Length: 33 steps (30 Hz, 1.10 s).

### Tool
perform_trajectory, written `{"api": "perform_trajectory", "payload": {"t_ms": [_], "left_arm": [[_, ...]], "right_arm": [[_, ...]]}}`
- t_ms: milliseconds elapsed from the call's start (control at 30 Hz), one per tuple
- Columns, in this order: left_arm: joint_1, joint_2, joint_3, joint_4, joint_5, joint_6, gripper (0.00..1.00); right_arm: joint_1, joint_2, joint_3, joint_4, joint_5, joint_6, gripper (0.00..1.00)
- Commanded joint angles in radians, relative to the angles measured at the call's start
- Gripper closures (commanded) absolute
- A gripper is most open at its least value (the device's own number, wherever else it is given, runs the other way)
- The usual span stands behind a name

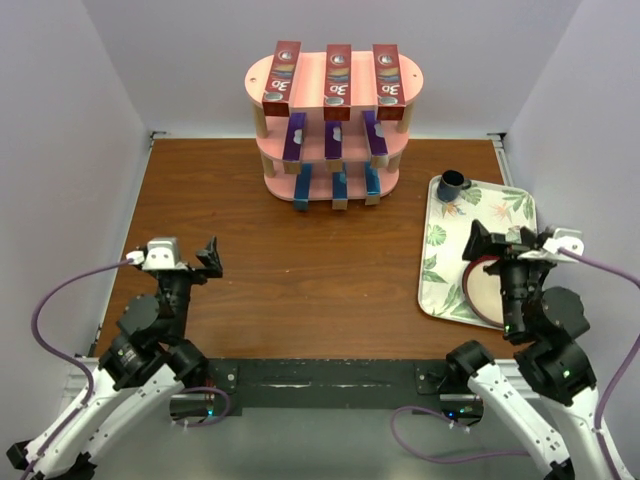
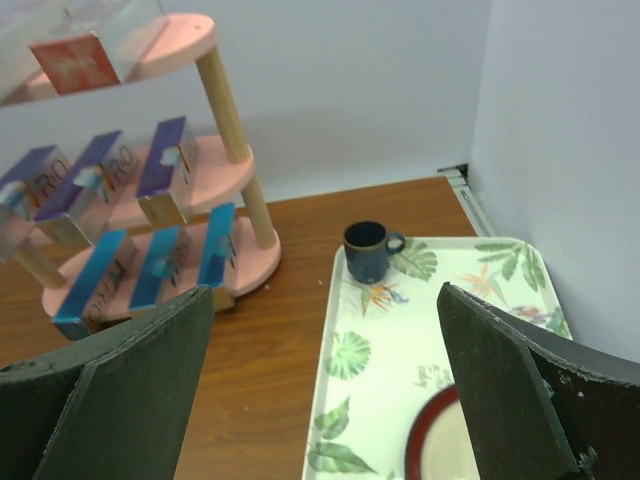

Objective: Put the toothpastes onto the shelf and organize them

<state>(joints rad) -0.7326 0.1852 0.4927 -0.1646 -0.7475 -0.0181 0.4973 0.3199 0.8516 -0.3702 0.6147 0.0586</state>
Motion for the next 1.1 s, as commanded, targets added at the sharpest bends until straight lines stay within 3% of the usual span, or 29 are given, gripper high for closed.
{"api": "perform_trajectory", "payload": {"t_ms": [0,200,533,1067], "left_arm": [[0.027,-0.049,0.015,0.056,0.066,0.001,0.00],[0.055,-0.079,0.007,0.068,0.076,0.009,0.00],[0.111,-0.121,-0.008,0.091,0.008,-0.005,0.00],[0.170,-0.119,-0.014,0.119,0.054,-0.020,0.00]], "right_arm": [[-0.003,-0.096,-0.069,-0.075,0.065,-0.019,0.02],[-0.003,-0.195,-0.152,-0.041,0.091,0.038,0.02],[-0.003,-0.211,-0.163,-0.062,0.114,0.041,0.02],[-0.003,-0.209,-0.163,-0.064,0.119,0.041,0.02]]}}
